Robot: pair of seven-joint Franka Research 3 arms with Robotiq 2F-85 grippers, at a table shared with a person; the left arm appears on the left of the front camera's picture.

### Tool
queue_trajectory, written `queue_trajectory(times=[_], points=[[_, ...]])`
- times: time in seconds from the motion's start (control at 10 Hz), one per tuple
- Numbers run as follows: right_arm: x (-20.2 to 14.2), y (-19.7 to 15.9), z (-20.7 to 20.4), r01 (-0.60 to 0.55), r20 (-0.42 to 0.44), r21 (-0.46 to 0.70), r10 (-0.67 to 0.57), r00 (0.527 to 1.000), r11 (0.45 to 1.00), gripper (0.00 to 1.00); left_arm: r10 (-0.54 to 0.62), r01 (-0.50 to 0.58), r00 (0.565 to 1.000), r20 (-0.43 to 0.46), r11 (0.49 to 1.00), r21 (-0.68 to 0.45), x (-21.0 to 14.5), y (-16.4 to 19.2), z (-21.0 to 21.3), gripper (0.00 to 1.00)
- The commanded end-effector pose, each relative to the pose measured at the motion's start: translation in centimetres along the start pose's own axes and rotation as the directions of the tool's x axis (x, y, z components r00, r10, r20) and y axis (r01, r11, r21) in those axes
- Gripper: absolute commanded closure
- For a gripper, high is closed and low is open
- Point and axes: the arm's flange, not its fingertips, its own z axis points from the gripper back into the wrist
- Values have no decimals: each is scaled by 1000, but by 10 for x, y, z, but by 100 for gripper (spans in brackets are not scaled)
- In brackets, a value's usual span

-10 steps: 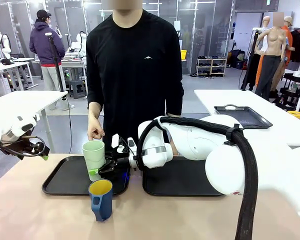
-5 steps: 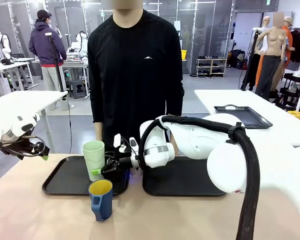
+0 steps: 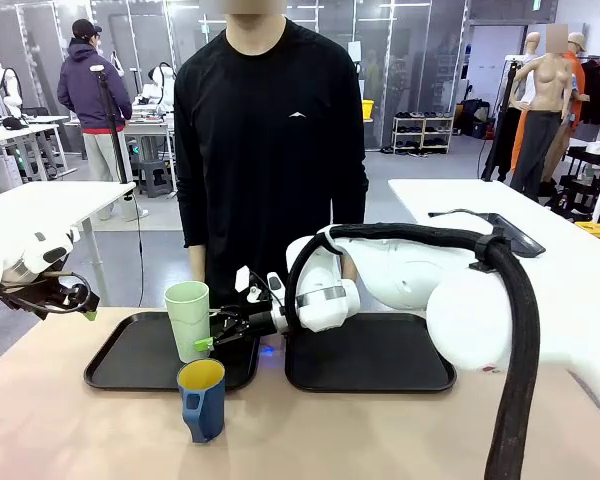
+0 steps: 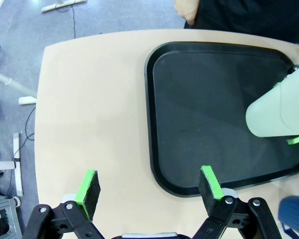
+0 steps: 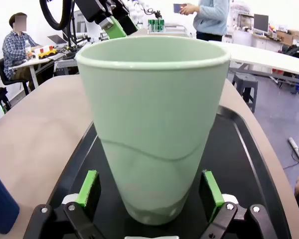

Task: Sort and store the cups by type.
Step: Place the picked Reusable plastic cup into the Flat Tray indicated by the person.

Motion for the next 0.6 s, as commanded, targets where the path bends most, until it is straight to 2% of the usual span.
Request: queue_trajectory(times=[0.0, 0.4, 0.5], points=[[10, 18, 20, 46, -60, -14, -47, 997, 999, 0, -5, 5, 1000, 0, 1000, 4, 0, 1, 0, 0], [15, 28, 42, 60, -177, -74, -73, 982, 995, 0, -5, 5, 1000, 0, 1000, 4, 0, 1, 0, 0], [7, 12, 29, 27, -81, -46, -31, 996, 999, 0, -5, 5, 1000, 0, 1000, 4, 0, 1, 0, 0]])
